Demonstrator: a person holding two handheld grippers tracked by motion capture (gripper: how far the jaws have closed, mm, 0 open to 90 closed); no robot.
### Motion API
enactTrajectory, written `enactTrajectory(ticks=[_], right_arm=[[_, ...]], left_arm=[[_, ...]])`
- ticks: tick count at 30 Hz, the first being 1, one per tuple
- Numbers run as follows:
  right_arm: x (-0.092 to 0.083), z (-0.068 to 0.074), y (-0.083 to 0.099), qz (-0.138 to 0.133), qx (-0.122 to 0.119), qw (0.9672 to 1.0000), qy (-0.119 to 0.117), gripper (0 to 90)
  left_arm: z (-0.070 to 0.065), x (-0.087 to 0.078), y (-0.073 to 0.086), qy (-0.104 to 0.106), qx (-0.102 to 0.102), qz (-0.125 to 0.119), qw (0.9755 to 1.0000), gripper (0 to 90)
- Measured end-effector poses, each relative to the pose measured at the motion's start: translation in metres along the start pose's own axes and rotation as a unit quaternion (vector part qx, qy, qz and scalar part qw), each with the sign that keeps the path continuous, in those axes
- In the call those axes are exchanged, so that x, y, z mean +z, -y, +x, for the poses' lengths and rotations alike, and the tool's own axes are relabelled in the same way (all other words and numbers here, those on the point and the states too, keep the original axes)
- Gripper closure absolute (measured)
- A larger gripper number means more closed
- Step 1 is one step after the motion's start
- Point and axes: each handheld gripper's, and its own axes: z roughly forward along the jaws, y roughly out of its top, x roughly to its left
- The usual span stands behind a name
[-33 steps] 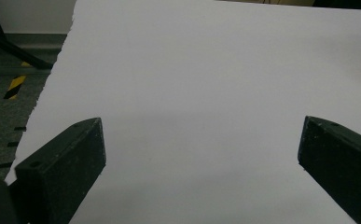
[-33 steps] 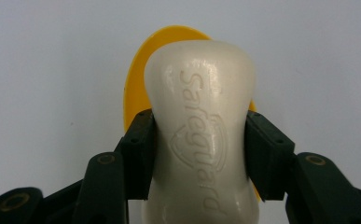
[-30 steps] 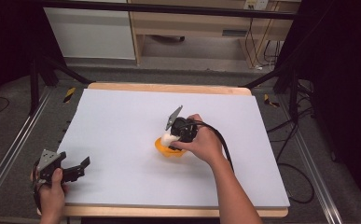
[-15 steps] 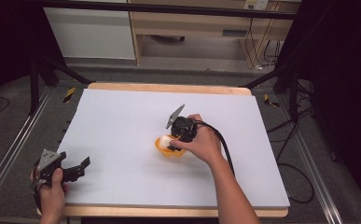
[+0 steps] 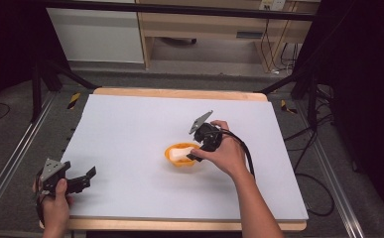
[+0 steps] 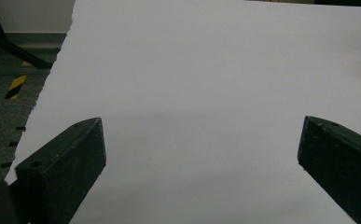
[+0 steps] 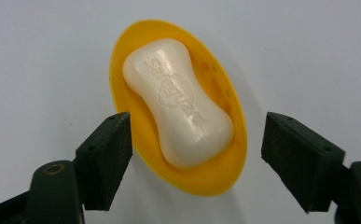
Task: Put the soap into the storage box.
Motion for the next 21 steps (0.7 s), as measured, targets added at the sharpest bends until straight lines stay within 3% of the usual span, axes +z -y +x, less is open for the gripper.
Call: enactTrajectory(ticks=[6, 7, 8, 16, 21], right_arm=[[-0.007, -0.003, 0.017, -0.008, 0.015, 0.9997, 0.015, 20.2], [-0.008, -0.002, 0.020, -0.014, 0.022, 0.9994, 0.022, 19.3], [-0.010, -0.002, 0.027, -0.017, 0.027, 0.9985, 0.044, 17.7], [-0.017, -0.002, 0.049, -0.031, 0.057, 0.9971, 0.038, 14.2], [-0.018, 0.000, 0.057, -0.030, 0.063, 0.9968, 0.038, 10.9]], left_arm=[[0.000, 0.000, 0.000, -0.001, 0.002, 0.000, 1.0000, 0.5], [0.000, 0.000, 0.000, 0.000, 0.002, 0.000, 1.0000, 0.5], [0.000, 0.000, 0.000, -0.001, 0.002, 0.000, 1.0000, 0.5], [-0.001, 0.000, 0.000, -0.001, 0.004, 0.000, 1.0000, 0.6], [-0.001, 0.000, 0.000, -0.001, 0.003, 0.000, 1.0000, 0.6]])
